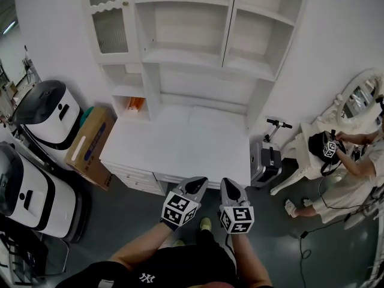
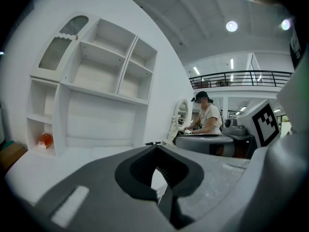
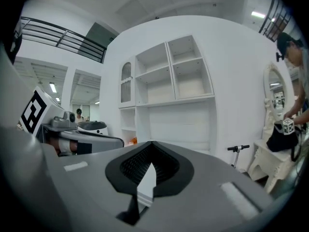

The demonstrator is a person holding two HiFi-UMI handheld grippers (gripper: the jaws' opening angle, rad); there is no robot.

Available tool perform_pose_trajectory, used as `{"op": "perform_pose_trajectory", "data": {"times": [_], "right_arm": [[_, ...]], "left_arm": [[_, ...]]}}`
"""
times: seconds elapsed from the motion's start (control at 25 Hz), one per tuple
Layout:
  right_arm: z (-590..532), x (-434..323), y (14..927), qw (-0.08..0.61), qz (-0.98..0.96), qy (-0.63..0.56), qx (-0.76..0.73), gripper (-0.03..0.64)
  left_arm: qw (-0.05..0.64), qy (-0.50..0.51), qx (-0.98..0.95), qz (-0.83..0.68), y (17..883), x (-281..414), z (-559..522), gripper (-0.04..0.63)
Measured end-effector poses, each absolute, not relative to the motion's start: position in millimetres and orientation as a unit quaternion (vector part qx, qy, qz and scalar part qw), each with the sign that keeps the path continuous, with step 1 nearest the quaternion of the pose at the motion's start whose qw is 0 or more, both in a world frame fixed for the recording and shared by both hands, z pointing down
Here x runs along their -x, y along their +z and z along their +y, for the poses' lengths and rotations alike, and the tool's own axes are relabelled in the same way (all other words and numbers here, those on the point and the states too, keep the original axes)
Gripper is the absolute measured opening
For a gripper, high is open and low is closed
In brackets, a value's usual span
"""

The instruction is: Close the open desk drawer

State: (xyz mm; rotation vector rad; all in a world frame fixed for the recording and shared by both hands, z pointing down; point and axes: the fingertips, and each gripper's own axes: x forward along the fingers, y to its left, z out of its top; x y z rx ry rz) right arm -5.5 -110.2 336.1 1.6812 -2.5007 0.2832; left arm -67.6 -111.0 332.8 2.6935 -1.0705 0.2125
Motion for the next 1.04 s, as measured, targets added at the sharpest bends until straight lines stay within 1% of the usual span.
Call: {"op": "perform_pose_trajectory", "data": {"times": [0.56, 1.04], "right_arm": [[-99, 22, 324, 0.050, -0.829, 0.080, -0.552, 0.023], [-99, 21, 319, 0.038, -0.829, 0.069, -0.554, 0.022]], "left_arm": [[0.108, 0.050, -0.917, -0.381, 312, 87, -100, 0.000], [0.105, 0.017, -0.911, -0.398, 302, 102, -107, 0.000]]}}
